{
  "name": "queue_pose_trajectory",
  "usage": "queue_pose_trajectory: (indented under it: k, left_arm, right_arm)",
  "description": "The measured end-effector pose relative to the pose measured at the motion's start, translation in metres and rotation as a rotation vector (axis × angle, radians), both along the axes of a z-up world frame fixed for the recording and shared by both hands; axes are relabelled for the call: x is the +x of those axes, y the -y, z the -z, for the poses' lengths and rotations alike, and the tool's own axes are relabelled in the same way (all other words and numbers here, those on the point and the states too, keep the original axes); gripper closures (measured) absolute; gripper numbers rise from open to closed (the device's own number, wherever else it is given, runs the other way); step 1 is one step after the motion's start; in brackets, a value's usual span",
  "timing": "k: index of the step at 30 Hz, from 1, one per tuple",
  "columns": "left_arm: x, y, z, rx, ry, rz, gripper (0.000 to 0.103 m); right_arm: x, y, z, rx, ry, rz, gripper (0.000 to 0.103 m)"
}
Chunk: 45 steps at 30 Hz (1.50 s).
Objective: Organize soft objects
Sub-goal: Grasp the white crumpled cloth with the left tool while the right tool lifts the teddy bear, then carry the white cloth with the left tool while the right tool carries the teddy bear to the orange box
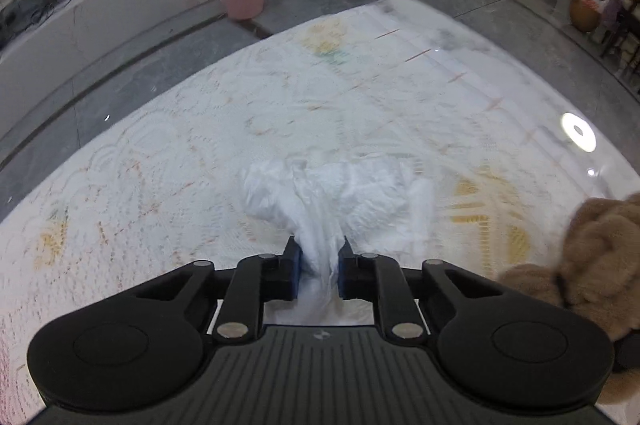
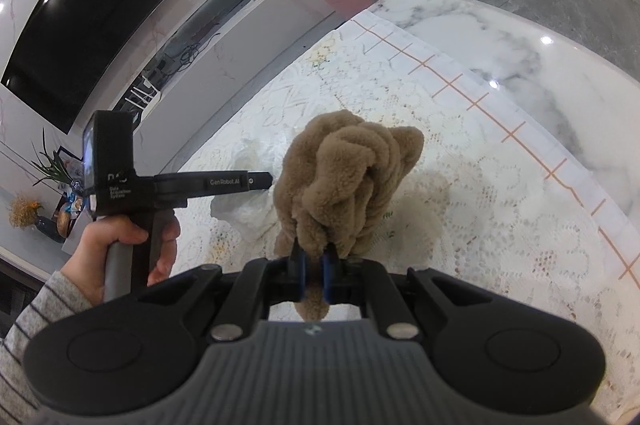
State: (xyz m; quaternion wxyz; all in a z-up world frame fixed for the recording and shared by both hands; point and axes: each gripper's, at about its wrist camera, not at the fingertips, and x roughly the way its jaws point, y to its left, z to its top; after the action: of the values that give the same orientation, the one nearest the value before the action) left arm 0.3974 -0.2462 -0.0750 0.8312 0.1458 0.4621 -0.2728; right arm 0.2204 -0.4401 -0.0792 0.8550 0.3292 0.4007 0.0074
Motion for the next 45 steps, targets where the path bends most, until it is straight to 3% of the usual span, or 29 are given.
queue_pose_trajectory:
  k: [4, 11, 17, 23, 30, 38, 45]
  left_arm:
    - [-0.021, 0.001, -0.028, -0.076, 0.057, 0.018, 0.086]
    - [-0.074, -0.011, -0.086, -0.205, 0.074, -0.055, 0.085]
    - [-0.131, -0.031, -0.146, -0.221, 0.152, -0.044, 0.085]
    - [-0.159, -0.088, -0.192, -0.255, 0.133, -0.146, 0.085]
    - [-0.188, -0.183, -0.230, -0.233, 0.229, -0.279, 0.085]
    - [-0.209, -0.265, -0.238, -0.166, 0.290, -0.411, 0.085]
    - [-0.193, -0.317, -0.174, -0.084, 0.214, -0.550, 0.085]
  right_arm:
    - [-0.002, 0.001, 0.000, 0.003, 0.001, 0.001, 0.098]
    - [-0.006, 0.003, -0.001, -0.003, 0.017, 0.011, 0.098]
    - [-0.018, 0.010, 0.001, 0.015, 0.035, 0.040, 0.098]
    - [-0.025, 0.000, -0.007, 0.034, 0.061, 0.037, 0.098]
    - [-0.038, -0.042, -0.049, 0.024, 0.199, -0.087, 0.098]
    - [-0.078, -0.121, -0.114, -0.102, 0.314, -0.233, 0.098]
    - [-0.111, -0.207, -0.156, -0.153, 0.390, -0.371, 0.098]
